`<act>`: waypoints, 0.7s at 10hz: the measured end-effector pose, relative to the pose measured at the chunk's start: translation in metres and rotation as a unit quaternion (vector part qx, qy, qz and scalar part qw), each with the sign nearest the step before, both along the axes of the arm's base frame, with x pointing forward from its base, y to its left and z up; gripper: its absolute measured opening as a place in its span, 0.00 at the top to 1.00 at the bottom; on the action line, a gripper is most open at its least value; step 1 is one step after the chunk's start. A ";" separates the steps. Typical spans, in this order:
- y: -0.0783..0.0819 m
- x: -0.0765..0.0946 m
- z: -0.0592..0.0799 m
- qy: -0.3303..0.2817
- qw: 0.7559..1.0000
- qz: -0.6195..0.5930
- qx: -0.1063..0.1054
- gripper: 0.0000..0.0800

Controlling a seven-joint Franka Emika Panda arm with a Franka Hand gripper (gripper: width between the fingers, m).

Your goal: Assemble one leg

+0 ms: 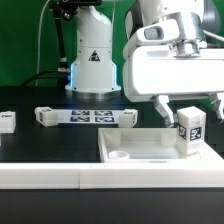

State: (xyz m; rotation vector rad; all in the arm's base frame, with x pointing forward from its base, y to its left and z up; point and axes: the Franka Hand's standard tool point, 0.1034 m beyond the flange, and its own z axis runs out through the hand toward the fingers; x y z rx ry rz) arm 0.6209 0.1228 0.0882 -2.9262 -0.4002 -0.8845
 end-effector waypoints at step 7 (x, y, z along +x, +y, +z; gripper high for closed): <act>-0.002 0.001 -0.003 0.127 0.992 0.015 -0.011 0.19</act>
Offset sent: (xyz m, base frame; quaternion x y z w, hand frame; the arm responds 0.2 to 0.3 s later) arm 0.0000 0.0000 0.0000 0.0000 0.0000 0.0000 1.0000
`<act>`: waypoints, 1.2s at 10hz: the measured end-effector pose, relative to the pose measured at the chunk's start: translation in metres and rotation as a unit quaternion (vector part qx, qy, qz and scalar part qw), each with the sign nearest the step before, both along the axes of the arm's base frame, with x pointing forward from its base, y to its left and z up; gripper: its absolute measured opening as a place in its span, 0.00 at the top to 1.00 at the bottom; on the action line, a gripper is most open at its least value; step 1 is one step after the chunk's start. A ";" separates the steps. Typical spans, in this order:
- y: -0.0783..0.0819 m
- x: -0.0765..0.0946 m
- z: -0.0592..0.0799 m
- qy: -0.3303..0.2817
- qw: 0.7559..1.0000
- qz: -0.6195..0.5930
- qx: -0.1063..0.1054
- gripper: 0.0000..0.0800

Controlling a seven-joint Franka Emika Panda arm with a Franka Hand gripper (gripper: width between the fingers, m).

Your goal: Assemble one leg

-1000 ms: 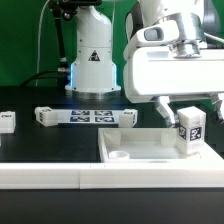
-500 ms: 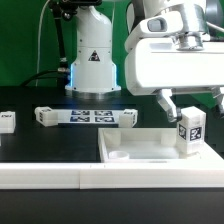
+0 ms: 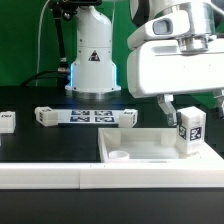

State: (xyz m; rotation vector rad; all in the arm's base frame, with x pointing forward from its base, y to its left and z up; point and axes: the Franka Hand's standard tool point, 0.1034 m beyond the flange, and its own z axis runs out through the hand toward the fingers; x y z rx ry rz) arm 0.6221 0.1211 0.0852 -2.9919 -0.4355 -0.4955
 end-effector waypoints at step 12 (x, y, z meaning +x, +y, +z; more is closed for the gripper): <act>0.000 -0.006 -0.005 0.248 0.968 0.020 -0.013 0.31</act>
Offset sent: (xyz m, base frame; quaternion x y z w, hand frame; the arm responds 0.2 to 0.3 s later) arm 0.0052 -0.0096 -0.0063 0.0067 -0.1900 -0.0074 0.9817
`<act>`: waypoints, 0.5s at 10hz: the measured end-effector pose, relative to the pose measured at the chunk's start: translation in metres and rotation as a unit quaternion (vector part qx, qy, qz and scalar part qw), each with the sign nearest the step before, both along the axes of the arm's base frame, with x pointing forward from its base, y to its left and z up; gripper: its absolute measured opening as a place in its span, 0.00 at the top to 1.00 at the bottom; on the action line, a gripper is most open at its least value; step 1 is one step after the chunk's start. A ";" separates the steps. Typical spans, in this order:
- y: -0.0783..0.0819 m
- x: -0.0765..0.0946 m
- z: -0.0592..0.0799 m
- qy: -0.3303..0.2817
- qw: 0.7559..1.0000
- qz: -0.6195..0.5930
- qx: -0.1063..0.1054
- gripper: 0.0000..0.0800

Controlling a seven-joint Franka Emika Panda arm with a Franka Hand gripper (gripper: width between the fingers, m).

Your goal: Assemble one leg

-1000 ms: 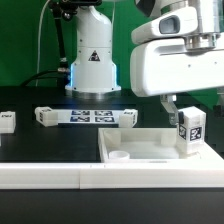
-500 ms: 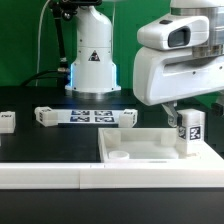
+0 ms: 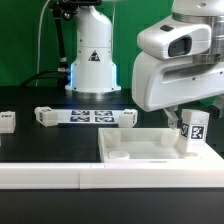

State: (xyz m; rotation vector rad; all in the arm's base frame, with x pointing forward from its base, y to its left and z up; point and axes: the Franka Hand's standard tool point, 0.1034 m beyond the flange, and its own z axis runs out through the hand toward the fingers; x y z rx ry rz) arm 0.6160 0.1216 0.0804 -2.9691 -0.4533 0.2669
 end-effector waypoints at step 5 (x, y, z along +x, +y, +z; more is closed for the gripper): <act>-0.003 0.000 0.000 0.001 1.000 -0.007 -0.002 0.62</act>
Offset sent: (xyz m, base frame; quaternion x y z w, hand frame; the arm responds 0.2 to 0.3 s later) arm 0.0000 0.0000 0.0000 0.0000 0.0000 0.0000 1.0000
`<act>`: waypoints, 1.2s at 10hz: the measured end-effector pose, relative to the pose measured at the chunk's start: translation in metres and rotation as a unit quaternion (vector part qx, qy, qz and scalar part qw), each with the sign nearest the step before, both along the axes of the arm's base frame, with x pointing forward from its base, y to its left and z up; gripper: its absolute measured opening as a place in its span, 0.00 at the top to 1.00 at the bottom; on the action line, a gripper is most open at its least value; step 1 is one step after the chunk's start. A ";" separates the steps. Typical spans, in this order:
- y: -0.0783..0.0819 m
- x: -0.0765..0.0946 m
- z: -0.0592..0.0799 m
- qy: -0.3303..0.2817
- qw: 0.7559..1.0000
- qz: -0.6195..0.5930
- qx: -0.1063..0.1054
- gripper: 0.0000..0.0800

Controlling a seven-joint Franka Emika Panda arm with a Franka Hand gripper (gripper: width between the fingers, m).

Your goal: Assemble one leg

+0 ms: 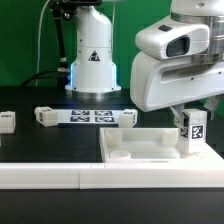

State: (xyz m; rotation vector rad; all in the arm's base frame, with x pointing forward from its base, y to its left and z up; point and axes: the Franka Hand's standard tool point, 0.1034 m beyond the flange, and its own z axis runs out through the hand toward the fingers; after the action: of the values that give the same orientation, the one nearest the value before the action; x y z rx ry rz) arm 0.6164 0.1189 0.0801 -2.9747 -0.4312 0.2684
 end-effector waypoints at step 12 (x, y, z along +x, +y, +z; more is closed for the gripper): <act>0.001 0.007 -0.003 0.015 0.909 -0.413 -0.062 0.62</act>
Offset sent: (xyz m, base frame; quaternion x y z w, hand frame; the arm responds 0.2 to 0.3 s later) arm -0.0064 0.0097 -0.0027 0.0046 0.0043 0.2550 0.9669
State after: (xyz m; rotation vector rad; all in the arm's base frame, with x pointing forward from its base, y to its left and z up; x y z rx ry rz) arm 0.6231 0.1203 0.0774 -2.9373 0.8699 0.2435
